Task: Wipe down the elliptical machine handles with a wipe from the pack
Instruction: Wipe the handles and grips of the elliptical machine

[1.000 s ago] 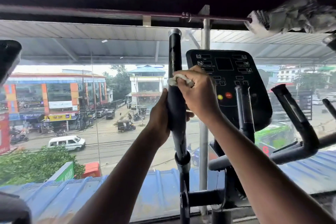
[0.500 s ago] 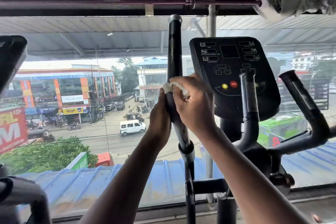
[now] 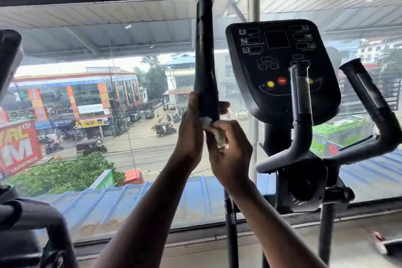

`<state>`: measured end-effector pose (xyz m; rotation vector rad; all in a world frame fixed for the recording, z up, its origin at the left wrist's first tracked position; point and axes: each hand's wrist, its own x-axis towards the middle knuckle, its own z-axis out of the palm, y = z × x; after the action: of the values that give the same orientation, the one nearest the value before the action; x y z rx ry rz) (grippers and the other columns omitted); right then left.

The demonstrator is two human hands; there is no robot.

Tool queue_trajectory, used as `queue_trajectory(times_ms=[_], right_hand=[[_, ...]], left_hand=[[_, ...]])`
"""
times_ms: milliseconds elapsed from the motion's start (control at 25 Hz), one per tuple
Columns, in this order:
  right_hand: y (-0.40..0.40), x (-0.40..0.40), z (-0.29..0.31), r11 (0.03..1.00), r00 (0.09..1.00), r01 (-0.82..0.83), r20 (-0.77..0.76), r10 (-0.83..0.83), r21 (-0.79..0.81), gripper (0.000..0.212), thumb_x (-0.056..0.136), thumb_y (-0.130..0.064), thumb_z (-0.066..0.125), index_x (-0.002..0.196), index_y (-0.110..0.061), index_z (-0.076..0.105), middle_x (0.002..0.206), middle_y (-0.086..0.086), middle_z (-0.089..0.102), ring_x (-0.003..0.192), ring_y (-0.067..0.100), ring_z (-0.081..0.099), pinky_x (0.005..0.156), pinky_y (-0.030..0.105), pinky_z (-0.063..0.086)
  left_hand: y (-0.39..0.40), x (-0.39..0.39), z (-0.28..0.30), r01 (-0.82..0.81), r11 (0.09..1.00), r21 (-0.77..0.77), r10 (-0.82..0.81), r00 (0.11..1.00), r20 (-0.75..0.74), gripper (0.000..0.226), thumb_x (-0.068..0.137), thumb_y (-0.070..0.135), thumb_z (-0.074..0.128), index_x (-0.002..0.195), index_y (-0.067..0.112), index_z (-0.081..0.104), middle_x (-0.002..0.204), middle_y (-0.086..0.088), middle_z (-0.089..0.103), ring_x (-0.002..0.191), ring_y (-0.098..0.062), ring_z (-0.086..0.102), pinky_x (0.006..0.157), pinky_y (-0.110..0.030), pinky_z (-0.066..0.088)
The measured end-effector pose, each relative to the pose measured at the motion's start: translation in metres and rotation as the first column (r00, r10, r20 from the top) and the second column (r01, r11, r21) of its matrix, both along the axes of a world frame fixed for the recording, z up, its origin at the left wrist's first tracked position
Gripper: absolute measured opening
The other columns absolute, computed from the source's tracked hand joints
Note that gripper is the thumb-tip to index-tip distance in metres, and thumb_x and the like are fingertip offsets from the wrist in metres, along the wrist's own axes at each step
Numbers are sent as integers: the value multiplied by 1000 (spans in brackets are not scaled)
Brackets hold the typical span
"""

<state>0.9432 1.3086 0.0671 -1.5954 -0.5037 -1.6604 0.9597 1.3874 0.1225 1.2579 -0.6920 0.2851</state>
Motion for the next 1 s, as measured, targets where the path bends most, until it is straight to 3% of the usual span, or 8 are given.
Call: queue_trajectory(times_ms=[160,280,360,440,520,720,920,1000], right_hand=[[9,4,-21,854,932,-228,-148,330,468,8,92,-21,58,86,-25,54,68,-18,60,59,0,54,55,23,40],[20,2,-10,875,953,-228,-84,290,427,6,93,-16,58,92,-11,55,68,-17,60,64,-4,57,57,21,46],[21,13,-24,873,927,-267,-138,348,409,11,92,-23,59,90,-15,51,68,-5,60,65,13,61,58,36,50],[21,24,-38,676,812,-363,-138,566,641,14,82,-30,60,78,-23,48,75,19,58,71,32,60,62,40,51],[24,26,-40,542,769,-393,-58,637,743,16,84,-21,60,75,-18,47,71,14,57,69,29,57,64,38,48],[26,19,-25,780,878,-378,-76,473,498,7,95,-22,53,92,-16,50,75,-12,59,67,17,56,60,43,47],[7,36,-41,566,760,-334,-140,634,754,13,87,-25,58,96,-15,56,83,5,59,72,20,53,61,36,40],[3,32,-26,598,788,-321,-143,598,734,9,88,-25,60,97,-22,61,93,6,63,80,23,58,64,34,44]], left_hand=[[-2,3,-8,-56,998,-9,56,994,94,56,96,57,23,90,37,75,103,-15,73,97,-28,69,84,-38,49],[-4,5,-11,-39,999,-26,41,998,49,55,96,55,27,91,31,76,103,-13,73,90,-23,69,80,-36,50],[-4,10,-15,-49,999,-5,49,997,65,54,95,57,27,95,30,74,103,-12,73,84,-21,67,78,-36,47],[-3,14,-19,-68,997,20,66,991,115,57,92,61,26,94,29,74,102,-10,73,91,-22,67,85,-38,45],[-6,17,-25,-78,996,31,74,990,117,62,89,64,26,94,23,72,100,-10,73,96,-23,66,88,-39,46],[-9,19,-36,-63,997,42,62,998,15,66,101,53,19,107,5,64,99,-10,70,87,-15,68,76,-24,51],[-12,18,-34,-17,999,-28,18,998,58,62,93,59,22,101,16,66,95,-7,71,99,-22,66,89,-37,47],[-14,18,-34,20,998,-52,-18,999,32,60,92,61,24,101,20,68,95,-6,72,98,-21,67,90,-38,47]])
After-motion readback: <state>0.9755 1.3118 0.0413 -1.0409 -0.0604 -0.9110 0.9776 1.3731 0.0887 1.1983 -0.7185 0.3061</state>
